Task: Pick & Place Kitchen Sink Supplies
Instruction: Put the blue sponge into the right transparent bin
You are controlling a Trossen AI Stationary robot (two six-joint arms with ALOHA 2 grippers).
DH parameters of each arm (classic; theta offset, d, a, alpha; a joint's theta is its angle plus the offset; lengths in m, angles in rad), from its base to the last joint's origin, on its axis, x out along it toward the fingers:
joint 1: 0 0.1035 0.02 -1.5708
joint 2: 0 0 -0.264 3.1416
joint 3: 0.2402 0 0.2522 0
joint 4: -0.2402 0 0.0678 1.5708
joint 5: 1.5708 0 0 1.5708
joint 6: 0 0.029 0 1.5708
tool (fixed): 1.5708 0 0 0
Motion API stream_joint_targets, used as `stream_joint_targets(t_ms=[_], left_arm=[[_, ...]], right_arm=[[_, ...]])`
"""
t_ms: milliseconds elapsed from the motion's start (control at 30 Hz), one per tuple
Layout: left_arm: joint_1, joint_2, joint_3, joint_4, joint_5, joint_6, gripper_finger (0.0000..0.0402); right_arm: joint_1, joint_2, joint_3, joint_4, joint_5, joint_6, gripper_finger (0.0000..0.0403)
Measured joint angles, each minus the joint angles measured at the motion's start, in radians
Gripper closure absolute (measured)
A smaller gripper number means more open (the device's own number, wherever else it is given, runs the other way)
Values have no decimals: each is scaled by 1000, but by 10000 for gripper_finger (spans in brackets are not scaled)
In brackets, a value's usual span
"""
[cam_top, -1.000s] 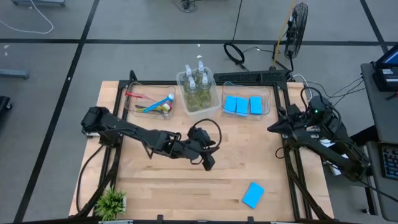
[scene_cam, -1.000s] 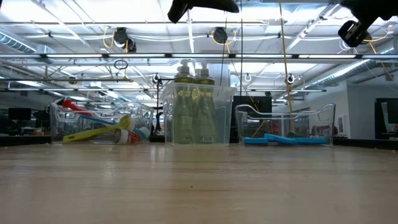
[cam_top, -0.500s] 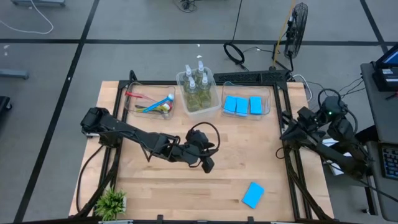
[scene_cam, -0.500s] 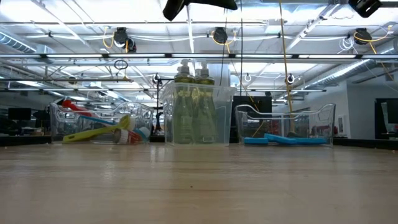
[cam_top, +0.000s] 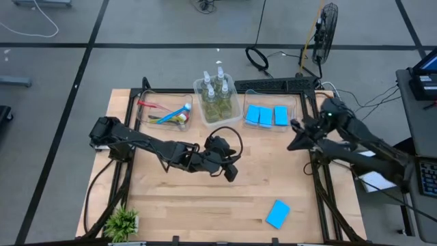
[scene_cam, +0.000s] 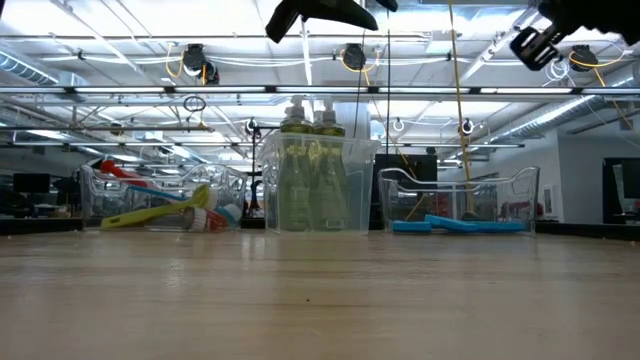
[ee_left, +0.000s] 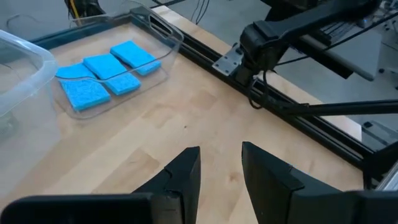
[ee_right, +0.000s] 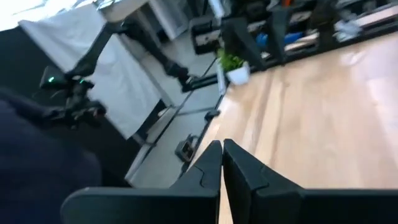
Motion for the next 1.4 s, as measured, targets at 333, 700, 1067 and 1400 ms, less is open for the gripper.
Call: stream_joint_targets(t_ms=[333,700,1067,1400], left_arm=[[-3,0,0,-44,0,4,282],[-12,0,0,-69,1,35,282],[-55,0,0,-118,-9,38,282],[-122,-1,0,-138,-11,28,282]], right_arm=[[321,225,0,175,59,-5,399],[690,287,0,163,236,105,398],[1037,404,0,146,561,222,398],[1188,644,171,19,711,169,398]])
